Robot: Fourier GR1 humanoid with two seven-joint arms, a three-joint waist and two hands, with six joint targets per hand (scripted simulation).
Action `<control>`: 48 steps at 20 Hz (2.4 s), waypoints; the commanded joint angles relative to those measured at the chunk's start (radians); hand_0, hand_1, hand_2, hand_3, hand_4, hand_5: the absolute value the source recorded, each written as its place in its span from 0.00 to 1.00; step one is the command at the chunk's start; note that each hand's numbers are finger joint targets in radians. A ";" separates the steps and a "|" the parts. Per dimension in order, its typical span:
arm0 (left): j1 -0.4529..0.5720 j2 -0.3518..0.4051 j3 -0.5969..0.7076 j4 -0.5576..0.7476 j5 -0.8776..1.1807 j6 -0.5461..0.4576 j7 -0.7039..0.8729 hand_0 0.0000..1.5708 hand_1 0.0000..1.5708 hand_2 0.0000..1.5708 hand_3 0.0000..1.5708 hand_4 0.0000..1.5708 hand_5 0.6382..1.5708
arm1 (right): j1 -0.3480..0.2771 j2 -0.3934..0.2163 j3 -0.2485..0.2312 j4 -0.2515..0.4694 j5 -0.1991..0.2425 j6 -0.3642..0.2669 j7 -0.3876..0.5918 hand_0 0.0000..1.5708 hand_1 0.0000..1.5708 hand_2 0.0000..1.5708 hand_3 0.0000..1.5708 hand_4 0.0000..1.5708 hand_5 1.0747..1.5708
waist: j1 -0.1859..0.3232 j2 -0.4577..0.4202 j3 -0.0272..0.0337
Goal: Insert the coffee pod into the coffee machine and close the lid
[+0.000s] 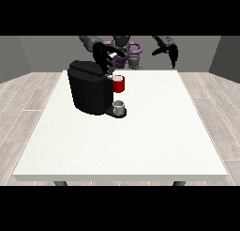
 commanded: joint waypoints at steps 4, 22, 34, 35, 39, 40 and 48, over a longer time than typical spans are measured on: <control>-0.018 -0.018 -0.033 -0.008 -0.002 -0.014 -0.011 0.00 0.00 0.00 0.00 0.24 1.00 | -0.126 0.023 0.046 -0.036 0.034 0.011 -0.006 0.00 0.00 0.00 0.00 0.17 1.00 | 0.127 0.008 -0.0154; -0.184 -0.036 -0.079 -0.002 0.018 -0.068 -0.001 0.00 0.00 0.00 0.00 0.24 1.00 | -0.221 -0.115 -0.014 -0.192 0.078 0.047 0.165 0.00 0.00 0.00 0.00 0.00 1.00 | 0.326 0.166 -0.0138; -0.245 -0.006 -0.069 -0.059 0.050 -0.097 0.059 0.00 0.00 0.00 0.00 0.19 1.00 | -0.333 -0.046 -0.034 -0.046 0.073 0.001 0.021 0.00 0.00 0.00 0.00 0.06 1.00 | 0.352 0.234 -0.0154; -0.246 -0.024 -0.061 -0.029 0.042 -0.067 0.031 0.00 0.00 0.00 0.00 0.20 1.00 | -0.342 -0.010 -0.005 -0.052 0.079 0.003 0.037 0.00 0.00 0.00 0.00 0.06 1.00 | 0.309 0.230 -0.0158; -0.182 -0.010 -0.082 -0.047 0.025 -0.083 0.005 0.00 0.00 0.00 0.00 0.21 1.00 | -0.337 0.025 -0.008 -0.023 0.077 -0.021 -0.026 0.00 0.00 0.00 0.00 0.00 1.00 | 0.295 0.208 -0.0158; -0.205 0.019 -0.037 -0.052 0.058 -0.097 -0.011 0.00 0.00 0.00 0.00 0.21 1.00 | -0.337 -0.018 -0.032 -0.014 0.048 0.035 -0.086 0.00 0.00 0.00 0.00 0.00 1.00 | 0.281 0.255 -0.0156; -0.039 -0.008 -0.011 0.011 0.063 -0.055 -0.004 0.00 0.00 0.00 0.00 0.17 1.00 | -0.152 0.218 0.120 -0.091 0.039 0.005 -0.179 0.00 0.00 0.00 0.00 0.17 1.00 | 0.132 0.042 -0.0158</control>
